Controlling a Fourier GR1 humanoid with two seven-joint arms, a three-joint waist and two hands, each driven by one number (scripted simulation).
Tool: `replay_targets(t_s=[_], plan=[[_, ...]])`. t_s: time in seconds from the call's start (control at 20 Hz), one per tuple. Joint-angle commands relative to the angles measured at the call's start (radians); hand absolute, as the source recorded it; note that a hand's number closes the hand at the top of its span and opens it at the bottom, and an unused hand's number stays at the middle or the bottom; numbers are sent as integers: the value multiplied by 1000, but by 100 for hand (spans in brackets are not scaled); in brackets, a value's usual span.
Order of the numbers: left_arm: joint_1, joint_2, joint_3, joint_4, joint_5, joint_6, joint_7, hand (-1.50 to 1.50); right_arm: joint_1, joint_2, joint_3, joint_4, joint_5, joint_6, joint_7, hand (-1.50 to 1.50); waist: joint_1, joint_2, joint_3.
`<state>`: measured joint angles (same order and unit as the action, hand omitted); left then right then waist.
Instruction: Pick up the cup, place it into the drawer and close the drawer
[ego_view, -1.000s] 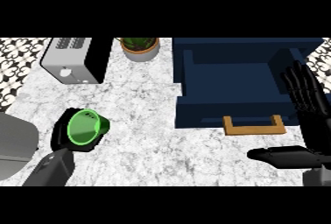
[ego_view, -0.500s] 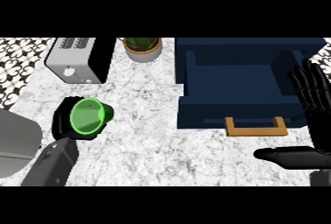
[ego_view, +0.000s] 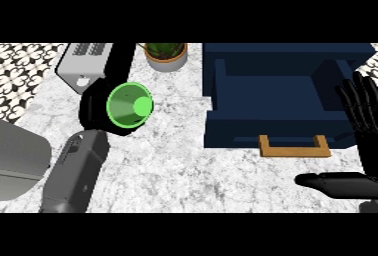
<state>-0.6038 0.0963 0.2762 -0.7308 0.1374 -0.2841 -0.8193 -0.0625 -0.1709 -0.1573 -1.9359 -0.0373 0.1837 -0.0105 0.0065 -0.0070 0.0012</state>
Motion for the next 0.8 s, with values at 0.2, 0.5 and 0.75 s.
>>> replay_targets(t_s=[0.2, 0.5, 0.75], plan=[[-127, -94, -127, -271, 17, 161, 284, 150, -11, -7, -20, 63, -7, 13, -32, -150, -2, 2, 0], [-227, -96, -250, -329, 13, 317, 425, 150, 14, 3, -6, -2, -9, 15, 0, -150, -14, 5, -1], [-403, -96, -284, -243, 32, 425, 537, 150, 18, 27, 21, 0, 29, -6, -15, -150, -25, 7, -1]])
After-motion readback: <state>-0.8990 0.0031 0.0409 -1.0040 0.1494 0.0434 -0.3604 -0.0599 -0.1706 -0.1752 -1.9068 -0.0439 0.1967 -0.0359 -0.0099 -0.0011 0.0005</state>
